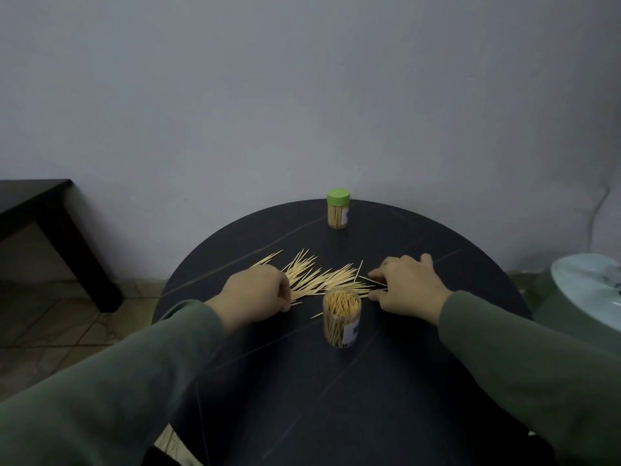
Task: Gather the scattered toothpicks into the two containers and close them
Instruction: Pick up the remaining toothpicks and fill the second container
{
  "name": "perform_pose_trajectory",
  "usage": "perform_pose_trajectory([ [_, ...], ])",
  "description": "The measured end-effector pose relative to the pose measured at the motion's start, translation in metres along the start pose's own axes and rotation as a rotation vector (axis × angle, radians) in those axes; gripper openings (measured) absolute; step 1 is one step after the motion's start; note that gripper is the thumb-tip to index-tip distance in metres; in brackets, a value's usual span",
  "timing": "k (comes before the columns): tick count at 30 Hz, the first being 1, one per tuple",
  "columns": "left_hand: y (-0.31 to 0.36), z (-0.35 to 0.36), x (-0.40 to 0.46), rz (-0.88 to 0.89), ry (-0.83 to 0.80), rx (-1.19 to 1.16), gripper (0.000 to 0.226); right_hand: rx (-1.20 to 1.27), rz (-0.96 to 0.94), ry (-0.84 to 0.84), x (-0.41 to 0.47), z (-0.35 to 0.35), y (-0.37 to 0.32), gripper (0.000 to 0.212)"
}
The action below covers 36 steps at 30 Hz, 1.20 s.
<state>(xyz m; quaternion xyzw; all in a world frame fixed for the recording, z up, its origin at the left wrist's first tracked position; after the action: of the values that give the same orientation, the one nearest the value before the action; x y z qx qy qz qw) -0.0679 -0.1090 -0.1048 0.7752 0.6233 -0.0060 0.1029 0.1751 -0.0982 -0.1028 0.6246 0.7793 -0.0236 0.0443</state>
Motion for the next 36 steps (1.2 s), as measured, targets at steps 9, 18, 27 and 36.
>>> perform_pose_trajectory([
  [9, -0.001, 0.004, 0.011, -0.07, 0.086, 0.036, 0.03, 0.074, -0.137, 0.167, 0.013, 0.008, -0.005, 0.03],
  [18, 0.008, 0.001, 0.016, -0.029, 0.114, 0.147, 0.023, 0.007, -0.312, 0.218, 0.02, 0.018, -0.023, 0.04],
  [27, 0.018, 0.006, 0.019, 0.007, 0.118, 0.334, 0.025, -0.045, -0.333, 0.239, 0.02, 0.021, -0.022, 0.031],
  [36, 0.025, 0.009, 0.016, 0.03, 0.15, 0.426, 0.019, -0.124, -0.306, 0.254, 0.017, 0.02, -0.024, 0.026],
])
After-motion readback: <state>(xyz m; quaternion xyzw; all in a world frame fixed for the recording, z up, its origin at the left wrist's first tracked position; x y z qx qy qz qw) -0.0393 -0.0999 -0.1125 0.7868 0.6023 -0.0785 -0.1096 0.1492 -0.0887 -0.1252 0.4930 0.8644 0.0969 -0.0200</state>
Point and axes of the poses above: each hand's wrist, its own x-axis towards the middle knuckle, its own z-axis out of the palm, y = z × x, the point moved 1 cm from there along x, towards the middle knuckle, and after that the axes turned 1 degree about z, right-handed, at the moved point
